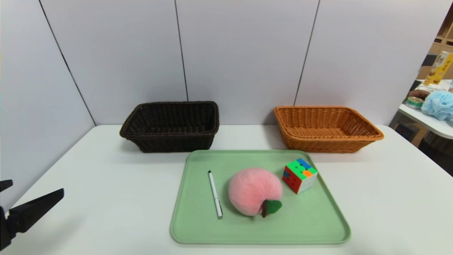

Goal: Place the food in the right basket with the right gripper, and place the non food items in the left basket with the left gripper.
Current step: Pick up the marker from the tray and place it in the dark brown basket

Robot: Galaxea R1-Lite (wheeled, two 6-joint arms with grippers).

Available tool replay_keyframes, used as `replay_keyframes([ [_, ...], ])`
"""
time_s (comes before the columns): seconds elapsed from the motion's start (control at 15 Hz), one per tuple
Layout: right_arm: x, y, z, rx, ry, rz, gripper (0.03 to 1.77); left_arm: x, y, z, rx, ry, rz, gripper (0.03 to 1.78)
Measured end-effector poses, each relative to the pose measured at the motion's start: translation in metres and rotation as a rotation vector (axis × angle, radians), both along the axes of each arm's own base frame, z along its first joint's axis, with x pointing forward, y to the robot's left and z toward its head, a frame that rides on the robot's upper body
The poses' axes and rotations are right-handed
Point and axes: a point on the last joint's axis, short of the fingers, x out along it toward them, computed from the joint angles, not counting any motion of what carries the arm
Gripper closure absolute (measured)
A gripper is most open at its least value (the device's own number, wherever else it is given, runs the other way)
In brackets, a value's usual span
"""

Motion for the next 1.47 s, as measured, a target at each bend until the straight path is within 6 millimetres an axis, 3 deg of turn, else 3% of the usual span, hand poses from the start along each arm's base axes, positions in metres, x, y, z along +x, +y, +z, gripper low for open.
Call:
replay_keyframes([
  [0.2, 0.036, 0.001, 0.008, 0.002, 0.115, -0.014, 0.10, 0.037, -0.001, -0.001, -0.005, 0.125, 0.000, 0.12],
  [0.53, 0.105, 0.002, 0.017, 0.094, 0.266, 0.044, 0.10, 0.081, -0.007, -0.010, -0.055, 0.318, -0.018, 0.12],
  [0.67, 0.120, 0.005, 0.017, 0.135, 0.314, 0.092, 0.10, 0.097, -0.010, -0.008, -0.070, 0.335, -0.046, 0.12],
  [1.0, 0.136, 0.004, 0.016, 0.143, 0.380, 0.084, 0.10, 0.121, -0.018, -0.012, -0.094, 0.382, -0.106, 0.12],
  [1.47, 0.143, 0.007, 0.010, 0.201, 0.405, 0.189, 0.10, 0.124, -0.046, -0.011, -0.137, 0.403, -0.191, 0.12],
])
